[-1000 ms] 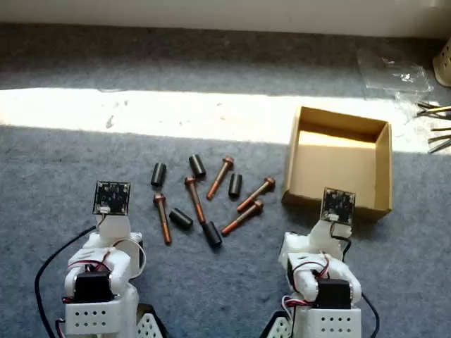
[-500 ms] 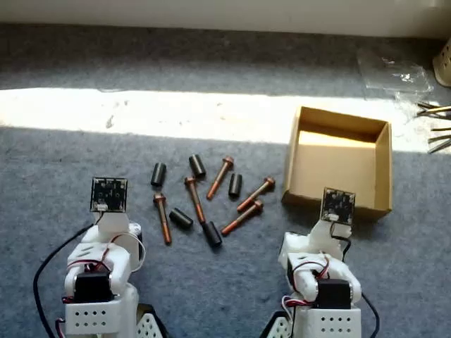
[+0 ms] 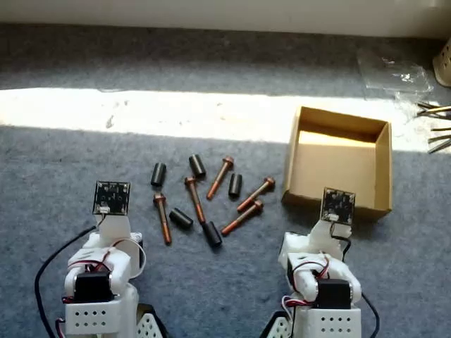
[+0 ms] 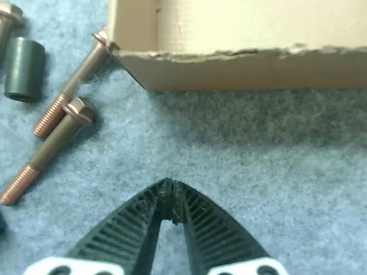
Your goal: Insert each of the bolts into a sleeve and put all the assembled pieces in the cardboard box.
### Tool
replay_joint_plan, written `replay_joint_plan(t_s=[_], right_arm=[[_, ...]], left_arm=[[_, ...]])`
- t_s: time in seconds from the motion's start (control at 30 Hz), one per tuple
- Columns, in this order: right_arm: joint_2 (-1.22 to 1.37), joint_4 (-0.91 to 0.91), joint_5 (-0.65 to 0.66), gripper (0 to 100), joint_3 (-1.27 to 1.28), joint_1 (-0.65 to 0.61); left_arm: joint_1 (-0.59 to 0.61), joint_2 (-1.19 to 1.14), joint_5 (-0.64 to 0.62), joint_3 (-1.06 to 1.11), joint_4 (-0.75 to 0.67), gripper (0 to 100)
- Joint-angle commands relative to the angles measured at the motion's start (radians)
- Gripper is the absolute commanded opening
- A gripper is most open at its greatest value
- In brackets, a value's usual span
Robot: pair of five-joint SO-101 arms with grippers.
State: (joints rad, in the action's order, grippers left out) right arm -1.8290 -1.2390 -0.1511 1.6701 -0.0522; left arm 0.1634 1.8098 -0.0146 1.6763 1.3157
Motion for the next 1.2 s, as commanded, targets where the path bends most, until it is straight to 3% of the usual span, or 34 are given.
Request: replay_joint_plan(t_s=[0.0, 0.83, 1.07, 1.17], right_arm=[[-0.007, 0.002, -0.011, 0.5, 0.114, -0.004], [-0.007, 0.002, -0.012, 0.5, 0.114, -0.01], [-0.008, 0.166, -0.008, 0.9, 0.114, -0.007], [-0.008, 0.254, 0.103, 0.9, 0.114, -0.007]], left_arm=[[0.01, 0.01, -0.005, 0.019, 0.005, 1], [0.01, 0.012, -0.005, 0.019, -0.005, 1], [0.012, 0.013, 0.0, 0.019, -0.172, 1], [0.016, 0.013, 0.002, 0.016, -0.226, 1]])
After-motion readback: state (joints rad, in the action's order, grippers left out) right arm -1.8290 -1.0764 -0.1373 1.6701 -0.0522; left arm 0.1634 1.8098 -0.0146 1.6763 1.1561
